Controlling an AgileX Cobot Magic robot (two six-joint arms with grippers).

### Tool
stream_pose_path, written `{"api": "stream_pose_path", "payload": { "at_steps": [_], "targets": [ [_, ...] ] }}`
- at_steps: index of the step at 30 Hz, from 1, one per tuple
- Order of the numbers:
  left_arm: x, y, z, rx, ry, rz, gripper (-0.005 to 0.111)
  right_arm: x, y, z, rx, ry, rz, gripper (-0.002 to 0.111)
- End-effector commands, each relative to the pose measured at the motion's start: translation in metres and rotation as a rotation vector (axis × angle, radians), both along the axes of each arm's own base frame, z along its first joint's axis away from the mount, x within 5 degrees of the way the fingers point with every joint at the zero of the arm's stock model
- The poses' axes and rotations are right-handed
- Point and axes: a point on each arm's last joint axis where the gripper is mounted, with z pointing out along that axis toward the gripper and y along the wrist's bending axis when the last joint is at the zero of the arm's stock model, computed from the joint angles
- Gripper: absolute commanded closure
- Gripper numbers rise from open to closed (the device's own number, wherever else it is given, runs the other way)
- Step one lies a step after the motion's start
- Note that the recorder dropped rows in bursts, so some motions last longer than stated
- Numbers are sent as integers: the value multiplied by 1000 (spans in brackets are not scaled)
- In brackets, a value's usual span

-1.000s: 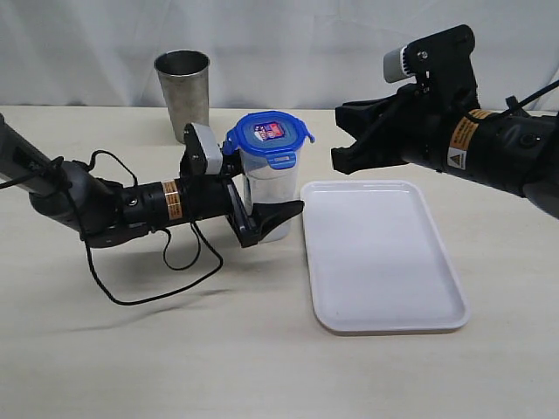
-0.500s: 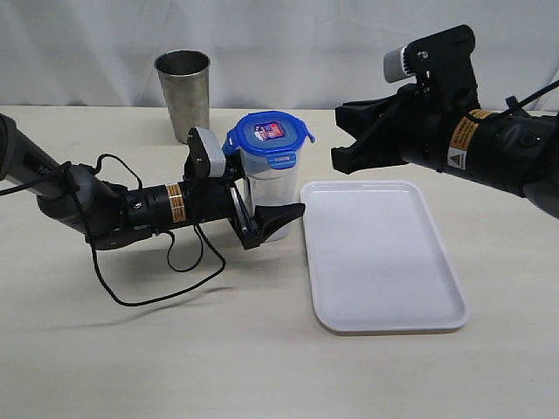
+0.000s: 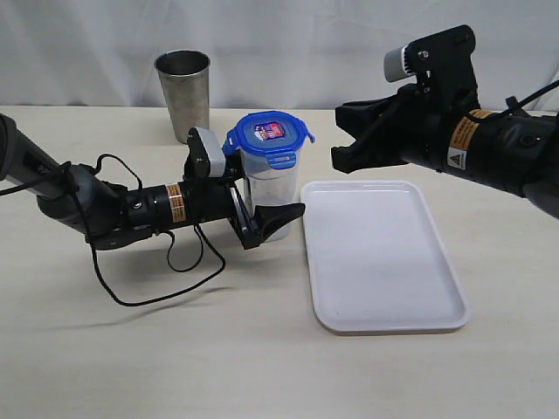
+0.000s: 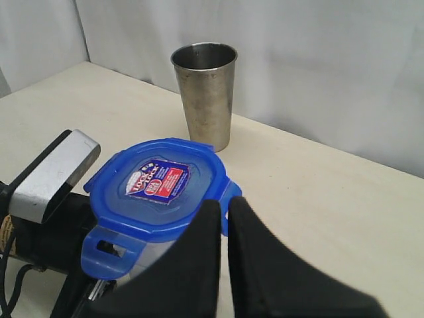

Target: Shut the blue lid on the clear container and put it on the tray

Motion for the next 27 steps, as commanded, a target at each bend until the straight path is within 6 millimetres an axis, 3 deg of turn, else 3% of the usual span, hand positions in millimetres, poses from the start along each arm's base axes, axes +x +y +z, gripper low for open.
{"api": "stream_pose_path", "payload": {
  "at_steps": [1,8,14,19,22,27],
  "targets": [
    [0,-1,3,-13,-6,-9,15,-2,0,2,0,-3,2,104],
    [1,-1,3,-19,-5,1,20,-2,0,2,0,-3,2,104],
    [0,-1,2,-9,-4,-6,57,-2,0,1,-3,0,-1,104],
    [0,-1,1,5,-4,-15,80,-2,-1,1,-8,4,-5,104],
    [-2,-2,0,15,-7,-39,105,-2,-1,1,-8,4,-5,104],
    [-1,2,1,8,-13,-42,107,-1,-2,0,27,52,-43,104]
  ]
}}
